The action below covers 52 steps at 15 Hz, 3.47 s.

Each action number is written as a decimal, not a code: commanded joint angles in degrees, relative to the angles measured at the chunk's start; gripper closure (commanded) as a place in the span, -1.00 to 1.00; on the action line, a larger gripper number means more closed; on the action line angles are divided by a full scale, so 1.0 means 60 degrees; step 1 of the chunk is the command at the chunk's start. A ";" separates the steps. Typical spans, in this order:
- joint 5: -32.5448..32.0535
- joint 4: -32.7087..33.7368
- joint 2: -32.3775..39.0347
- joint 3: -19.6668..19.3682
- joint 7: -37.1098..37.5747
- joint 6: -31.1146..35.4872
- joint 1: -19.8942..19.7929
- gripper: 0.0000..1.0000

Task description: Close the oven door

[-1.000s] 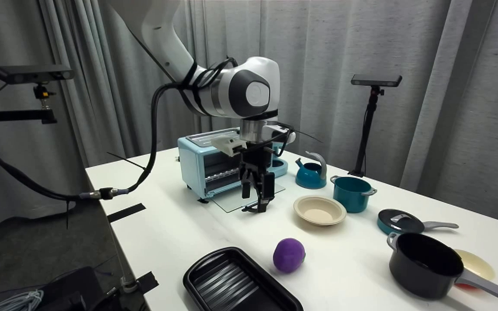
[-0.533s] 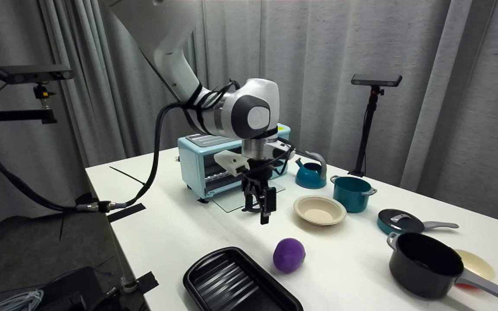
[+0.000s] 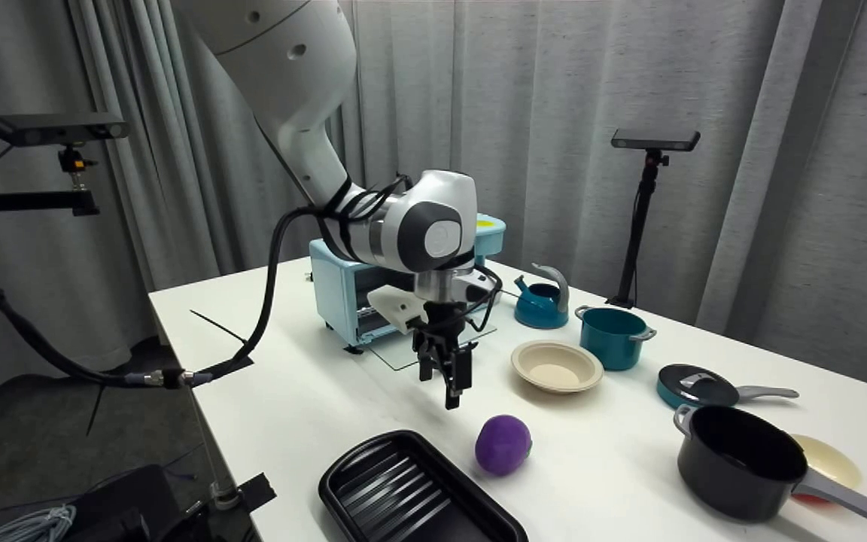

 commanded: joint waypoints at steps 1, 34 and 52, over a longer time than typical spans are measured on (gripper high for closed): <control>0.0404 0.0191 0.0309 -0.0103 -0.0263 0.0349 0.0230 -1.00; 0.3353 0.0809 -0.0833 0.0817 -0.2118 0.0572 0.0050 -1.00; 0.3185 0.1641 -0.1419 0.0851 -0.2178 0.0243 0.0105 -1.00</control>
